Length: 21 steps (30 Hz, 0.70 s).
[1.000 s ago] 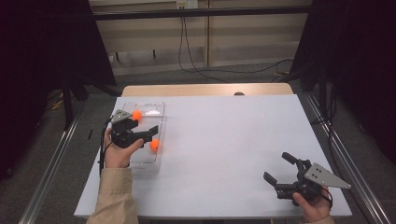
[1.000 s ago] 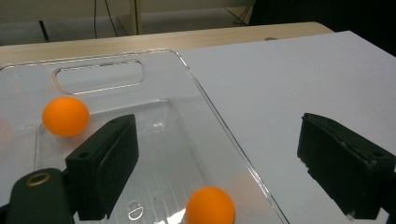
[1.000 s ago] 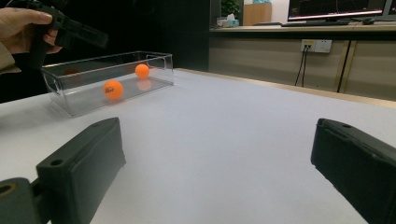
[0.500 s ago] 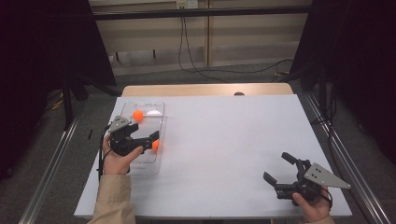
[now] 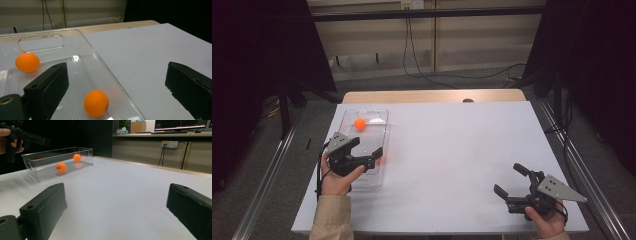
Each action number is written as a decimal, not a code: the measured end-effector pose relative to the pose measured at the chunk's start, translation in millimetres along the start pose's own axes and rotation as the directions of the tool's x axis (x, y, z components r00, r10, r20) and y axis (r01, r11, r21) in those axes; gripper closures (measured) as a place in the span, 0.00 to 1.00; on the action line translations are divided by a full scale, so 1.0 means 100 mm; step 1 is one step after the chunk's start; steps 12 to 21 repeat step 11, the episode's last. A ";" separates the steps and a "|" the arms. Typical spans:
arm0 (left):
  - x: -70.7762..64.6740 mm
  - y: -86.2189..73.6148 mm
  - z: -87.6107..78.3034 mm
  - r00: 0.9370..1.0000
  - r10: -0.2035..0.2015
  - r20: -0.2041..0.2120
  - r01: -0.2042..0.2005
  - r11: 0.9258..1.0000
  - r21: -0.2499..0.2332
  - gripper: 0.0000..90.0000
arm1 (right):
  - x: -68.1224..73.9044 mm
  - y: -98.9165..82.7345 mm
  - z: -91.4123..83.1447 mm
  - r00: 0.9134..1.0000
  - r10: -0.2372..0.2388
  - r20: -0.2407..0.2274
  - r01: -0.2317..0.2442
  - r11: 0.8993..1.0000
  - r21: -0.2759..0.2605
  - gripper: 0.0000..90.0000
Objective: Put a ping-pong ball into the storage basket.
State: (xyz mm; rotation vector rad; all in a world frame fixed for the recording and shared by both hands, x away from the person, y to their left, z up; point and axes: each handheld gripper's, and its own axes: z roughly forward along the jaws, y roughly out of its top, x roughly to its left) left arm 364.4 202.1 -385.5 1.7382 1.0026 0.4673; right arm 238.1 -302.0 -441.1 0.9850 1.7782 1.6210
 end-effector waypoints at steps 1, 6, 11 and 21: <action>-0.01 -0.01 -0.01 1.000 -0.003 0.004 0.003 1.000 -0.001 0.05 | 0.00 0.00 0.00 1.000 0.000 0.000 0.000 1.000 -0.001 0.03; -0.02 -0.10 -0.04 1.000 -0.017 0.013 0.017 1.000 -0.021 0.04 | 0.00 0.00 0.00 1.000 0.000 0.000 0.000 1.000 -0.001 0.03; -0.04 -0.15 -0.07 1.000 -0.011 0.010 0.012 0.998 -0.067 0.03 | 0.00 0.00 0.00 1.000 -0.001 0.001 0.001 1.000 -0.003 0.03; -0.04 -0.15 -0.07 1.000 -0.011 0.010 0.012 0.998 -0.067 0.03 | 0.00 0.00 0.00 1.000 -0.001 0.001 0.001 1.000 -0.003 0.03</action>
